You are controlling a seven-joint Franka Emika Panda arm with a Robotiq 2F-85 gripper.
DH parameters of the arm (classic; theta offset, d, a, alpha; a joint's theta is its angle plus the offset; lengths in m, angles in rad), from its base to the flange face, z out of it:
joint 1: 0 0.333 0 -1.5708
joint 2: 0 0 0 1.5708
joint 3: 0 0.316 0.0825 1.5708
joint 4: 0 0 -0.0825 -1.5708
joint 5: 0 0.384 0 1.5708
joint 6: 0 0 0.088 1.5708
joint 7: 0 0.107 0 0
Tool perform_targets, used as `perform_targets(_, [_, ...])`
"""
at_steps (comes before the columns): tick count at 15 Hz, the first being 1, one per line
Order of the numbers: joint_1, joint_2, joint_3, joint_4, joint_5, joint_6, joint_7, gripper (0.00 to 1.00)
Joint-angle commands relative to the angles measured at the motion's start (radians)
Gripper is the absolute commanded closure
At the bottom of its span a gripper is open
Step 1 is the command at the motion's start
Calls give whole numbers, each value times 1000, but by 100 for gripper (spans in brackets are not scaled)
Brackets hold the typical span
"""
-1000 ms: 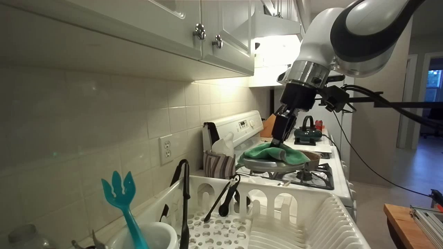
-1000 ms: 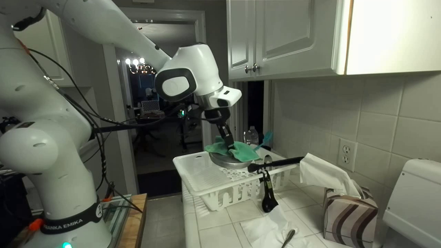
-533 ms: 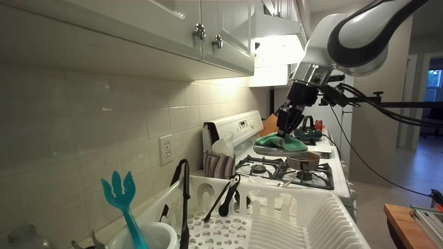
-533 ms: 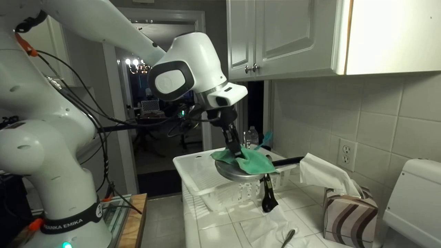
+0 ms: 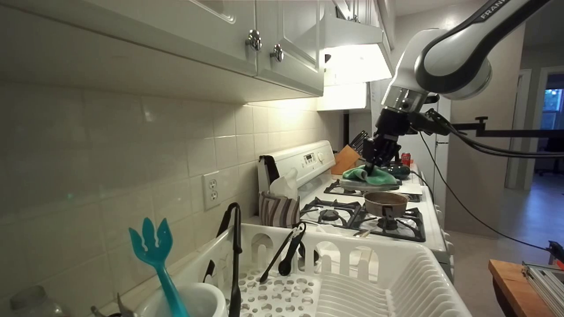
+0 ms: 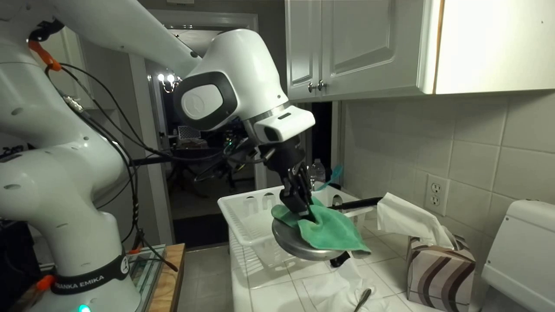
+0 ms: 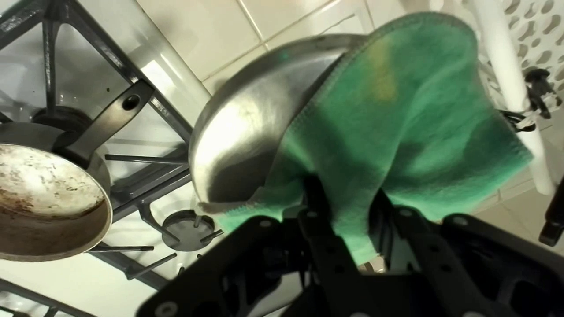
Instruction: Put the lid on top of the pot
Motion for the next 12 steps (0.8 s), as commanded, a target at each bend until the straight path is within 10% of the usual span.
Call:
perform_targets(1, [17, 0, -18, 1, -16, -2, 15, 74])
perform_targets(12, [-75, 133, 4, 65, -48, 154, 177, 93])
